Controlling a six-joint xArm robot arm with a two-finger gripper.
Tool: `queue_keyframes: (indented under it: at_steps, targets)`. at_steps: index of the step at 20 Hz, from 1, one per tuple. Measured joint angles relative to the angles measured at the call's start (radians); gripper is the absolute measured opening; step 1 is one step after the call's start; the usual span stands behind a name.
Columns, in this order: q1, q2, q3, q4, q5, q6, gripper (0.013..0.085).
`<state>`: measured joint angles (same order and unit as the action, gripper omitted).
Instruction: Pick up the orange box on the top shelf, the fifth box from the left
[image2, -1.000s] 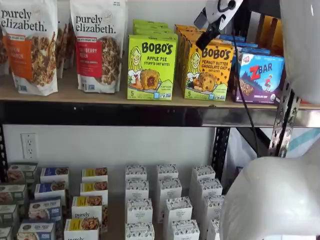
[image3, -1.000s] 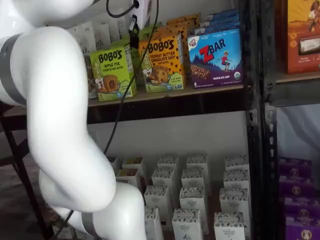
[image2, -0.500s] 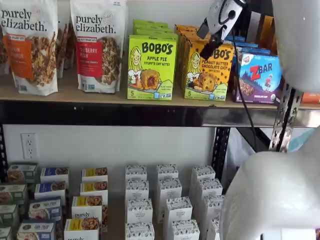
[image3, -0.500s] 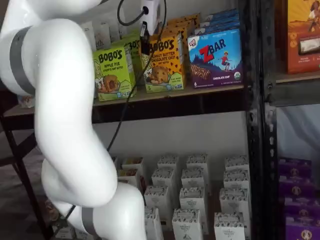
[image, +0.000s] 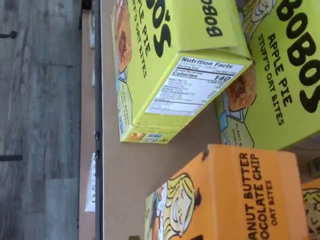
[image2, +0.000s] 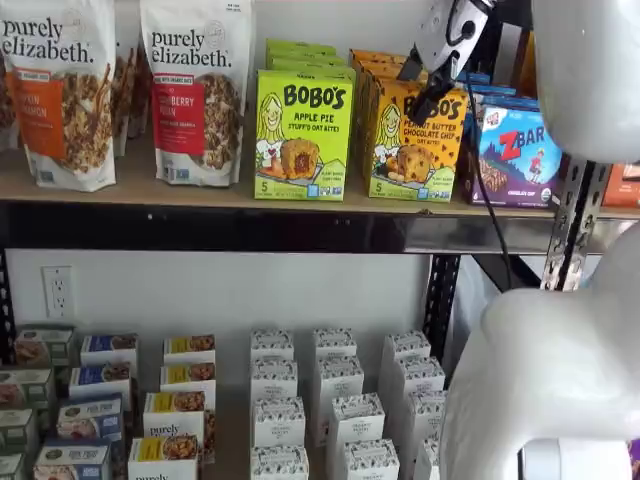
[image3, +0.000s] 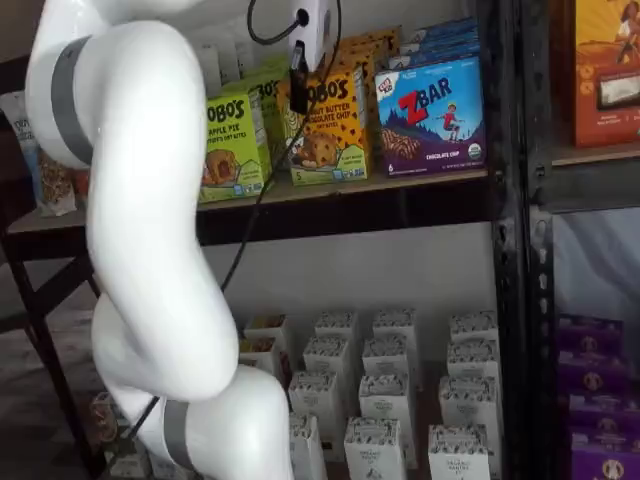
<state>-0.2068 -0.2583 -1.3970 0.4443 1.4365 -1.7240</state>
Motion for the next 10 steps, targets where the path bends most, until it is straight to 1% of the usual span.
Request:
queue_keyframes:
  at_steps: [4,10]
  targets:
    - [-0.003,0.018,-0.024,-0.008,0.011,-0.002,0.0850]
    - [0.005,0.051,-0.075,-0.049,0.061,0.007,0.0850]
